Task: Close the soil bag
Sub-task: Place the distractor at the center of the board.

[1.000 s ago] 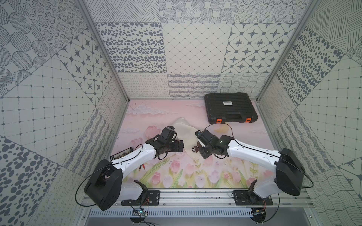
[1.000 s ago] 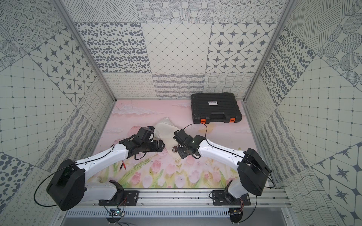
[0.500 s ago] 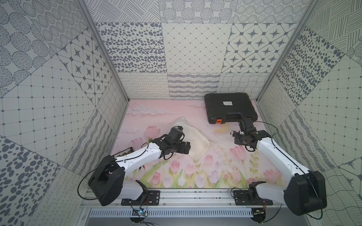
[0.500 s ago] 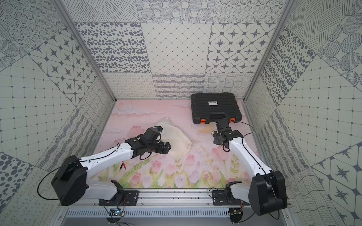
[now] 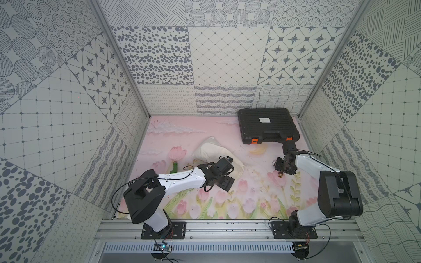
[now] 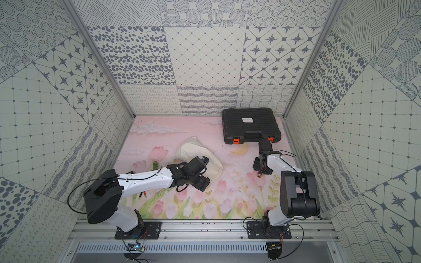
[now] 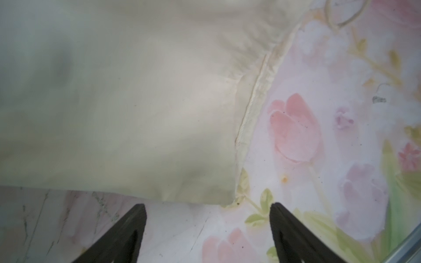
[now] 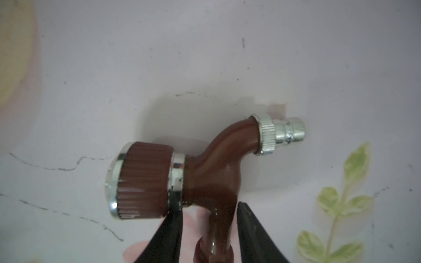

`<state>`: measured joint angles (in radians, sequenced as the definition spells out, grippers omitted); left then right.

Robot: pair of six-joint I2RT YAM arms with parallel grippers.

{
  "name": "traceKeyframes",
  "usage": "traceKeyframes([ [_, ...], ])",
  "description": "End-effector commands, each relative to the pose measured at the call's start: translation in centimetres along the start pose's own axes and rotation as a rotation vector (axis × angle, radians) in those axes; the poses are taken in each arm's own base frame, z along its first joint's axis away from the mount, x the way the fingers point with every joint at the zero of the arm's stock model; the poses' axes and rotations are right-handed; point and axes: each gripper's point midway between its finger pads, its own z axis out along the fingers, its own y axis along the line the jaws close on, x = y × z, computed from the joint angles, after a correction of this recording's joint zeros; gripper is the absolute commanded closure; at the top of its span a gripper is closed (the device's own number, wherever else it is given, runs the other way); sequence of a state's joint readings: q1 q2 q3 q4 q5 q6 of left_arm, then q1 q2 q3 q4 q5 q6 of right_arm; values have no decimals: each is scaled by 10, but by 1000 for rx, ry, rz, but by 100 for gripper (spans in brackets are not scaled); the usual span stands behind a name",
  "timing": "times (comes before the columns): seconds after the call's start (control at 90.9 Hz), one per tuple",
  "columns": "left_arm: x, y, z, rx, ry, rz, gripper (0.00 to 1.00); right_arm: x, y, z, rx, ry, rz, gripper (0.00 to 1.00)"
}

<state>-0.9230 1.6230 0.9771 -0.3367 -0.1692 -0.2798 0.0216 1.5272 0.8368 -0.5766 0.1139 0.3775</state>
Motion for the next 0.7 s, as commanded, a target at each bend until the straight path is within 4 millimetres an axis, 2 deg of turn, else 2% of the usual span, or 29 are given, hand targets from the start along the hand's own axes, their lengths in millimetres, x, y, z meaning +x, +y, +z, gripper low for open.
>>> traceKeyframes([
  [0.0, 1, -14, 14, -85, 52, 216, 14, -9, 11, -9, -63, -57, -7, 47],
  [0.11, 3, -24, 32, -114, 92, 314, 18, -12, 19, -31, -89, -125, -38, 36],
  [0.22, 14, -19, 48, -150, 148, 335, 24, -13, 29, -51, -130, -180, -71, 29],
  [0.319, 24, -11, 56, -186, 174, 340, 32, -12, 46, -70, -192, -221, -125, 23],
  [0.418, 30, -6, 59, -203, 184, 338, 45, -6, 72, -87, -254, -250, -216, 22],
  [0.517, 31, 1, 57, -226, 178, 322, 66, 4, 95, -100, -327, -258, -292, 21],
  [0.572, 29, 6, 53, -237, 167, 309, 77, 10, 105, -108, -363, -266, -333, 21],
  [0.693, 19, 16, 37, -243, 112, 269, 94, 22, 121, -127, -427, -301, -420, 21],
])
